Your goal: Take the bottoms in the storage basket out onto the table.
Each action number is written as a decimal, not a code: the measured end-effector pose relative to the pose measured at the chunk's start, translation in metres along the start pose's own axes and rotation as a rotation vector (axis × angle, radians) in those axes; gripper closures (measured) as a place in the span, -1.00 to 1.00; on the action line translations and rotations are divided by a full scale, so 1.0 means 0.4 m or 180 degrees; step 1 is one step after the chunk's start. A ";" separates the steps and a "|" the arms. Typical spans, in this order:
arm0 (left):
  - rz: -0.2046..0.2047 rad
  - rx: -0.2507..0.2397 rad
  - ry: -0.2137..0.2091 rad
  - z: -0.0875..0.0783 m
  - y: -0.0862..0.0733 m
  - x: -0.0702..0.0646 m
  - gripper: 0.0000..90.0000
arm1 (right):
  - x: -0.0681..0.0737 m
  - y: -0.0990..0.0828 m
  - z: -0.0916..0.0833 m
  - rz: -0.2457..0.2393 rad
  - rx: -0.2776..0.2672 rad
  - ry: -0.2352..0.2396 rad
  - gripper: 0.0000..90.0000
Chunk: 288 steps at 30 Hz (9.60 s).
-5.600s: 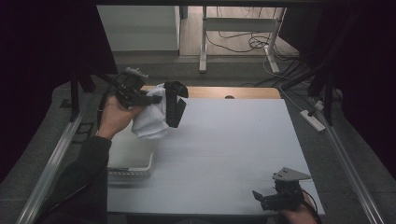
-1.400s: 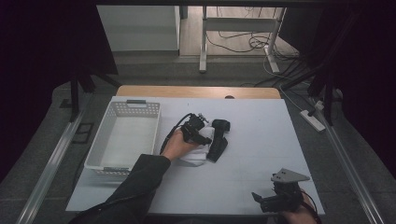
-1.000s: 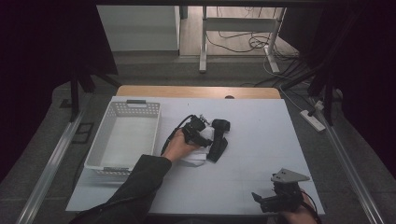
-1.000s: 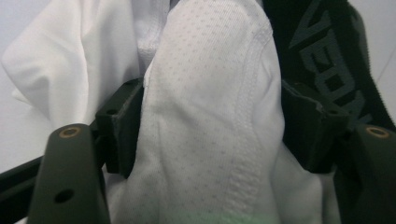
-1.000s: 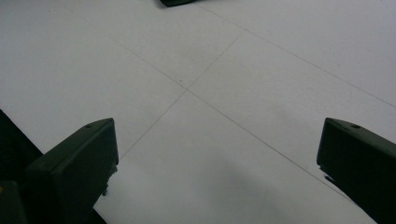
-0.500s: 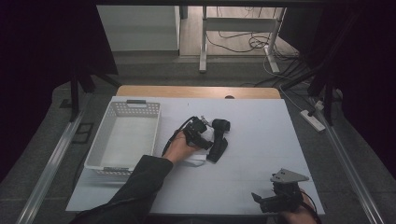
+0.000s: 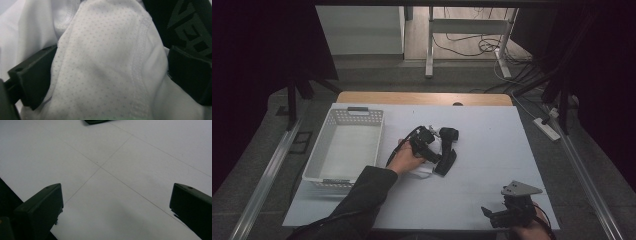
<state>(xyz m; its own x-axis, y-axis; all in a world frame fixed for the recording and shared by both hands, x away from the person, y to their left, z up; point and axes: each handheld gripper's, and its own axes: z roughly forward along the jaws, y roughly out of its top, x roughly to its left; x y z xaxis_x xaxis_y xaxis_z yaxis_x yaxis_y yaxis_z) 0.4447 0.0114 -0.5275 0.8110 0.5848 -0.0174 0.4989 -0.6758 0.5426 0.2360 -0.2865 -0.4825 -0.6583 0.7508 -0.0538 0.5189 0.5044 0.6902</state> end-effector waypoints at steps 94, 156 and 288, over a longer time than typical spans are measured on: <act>0.0016 -0.0542 -0.0566 -0.203 -0.002 0.004 -1.00 | -0.007 -0.001 -0.004 0.0111 -0.0048 0.0009 -1.00; -0.0284 -0.0933 -0.0437 -0.343 -0.179 0.042 -1.00 | -0.009 0.000 -0.004 0.0141 -0.0060 0.0015 -1.00; -0.0913 -0.1249 -0.0001 -0.536 -0.617 -0.102 -1.00 | -0.007 0.001 -0.003 0.0133 -0.0041 0.0006 -1.00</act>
<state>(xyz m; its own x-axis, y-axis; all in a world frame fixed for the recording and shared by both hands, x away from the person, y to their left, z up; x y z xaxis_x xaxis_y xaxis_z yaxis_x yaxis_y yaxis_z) 0.2231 0.2505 -0.4809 0.6577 0.7226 -0.2128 0.5494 -0.2670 0.7917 0.2375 -0.2889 -0.4814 -0.6372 0.7703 -0.0233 0.5389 0.4670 0.7010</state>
